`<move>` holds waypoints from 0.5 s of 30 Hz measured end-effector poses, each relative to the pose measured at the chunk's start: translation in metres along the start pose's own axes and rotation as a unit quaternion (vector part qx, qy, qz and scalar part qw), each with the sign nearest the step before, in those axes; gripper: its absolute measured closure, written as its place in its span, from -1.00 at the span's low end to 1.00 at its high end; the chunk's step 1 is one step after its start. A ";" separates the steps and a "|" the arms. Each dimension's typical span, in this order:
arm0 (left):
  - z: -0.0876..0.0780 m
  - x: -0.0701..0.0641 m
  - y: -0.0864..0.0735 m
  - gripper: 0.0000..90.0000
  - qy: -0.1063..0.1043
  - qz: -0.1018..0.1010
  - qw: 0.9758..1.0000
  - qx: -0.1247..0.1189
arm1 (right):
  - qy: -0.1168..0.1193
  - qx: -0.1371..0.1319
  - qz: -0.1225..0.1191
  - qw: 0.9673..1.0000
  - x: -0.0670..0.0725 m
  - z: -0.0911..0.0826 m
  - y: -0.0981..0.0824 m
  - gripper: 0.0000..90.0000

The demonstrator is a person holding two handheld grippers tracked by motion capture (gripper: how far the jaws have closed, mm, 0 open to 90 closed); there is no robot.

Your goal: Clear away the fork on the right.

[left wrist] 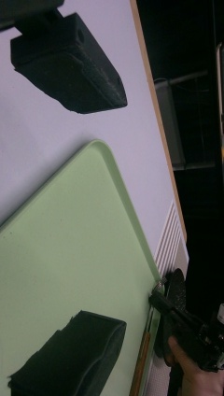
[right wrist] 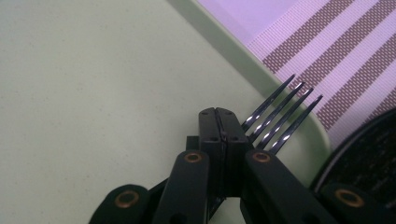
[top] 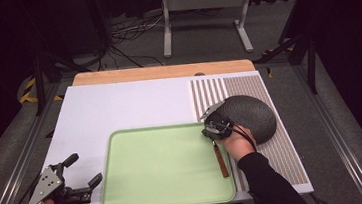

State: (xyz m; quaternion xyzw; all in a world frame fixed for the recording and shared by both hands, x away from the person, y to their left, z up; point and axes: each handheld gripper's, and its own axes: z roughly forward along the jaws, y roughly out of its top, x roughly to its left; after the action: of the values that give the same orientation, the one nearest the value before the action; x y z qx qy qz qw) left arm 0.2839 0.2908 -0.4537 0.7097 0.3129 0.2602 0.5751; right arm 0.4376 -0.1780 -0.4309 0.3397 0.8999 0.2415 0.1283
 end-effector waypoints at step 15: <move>0.001 0.000 0.000 -1.00 0.001 -0.001 1.000 -0.002 | -0.006 0.004 0.016 1.000 -0.004 -0.005 -0.008 1.00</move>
State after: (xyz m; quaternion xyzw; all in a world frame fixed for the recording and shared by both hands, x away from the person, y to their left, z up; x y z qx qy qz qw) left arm 0.2842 0.2904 -0.4540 0.7077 0.3138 0.2612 0.5766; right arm 0.4342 -0.1879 -0.4301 0.3559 0.8945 0.2383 0.1282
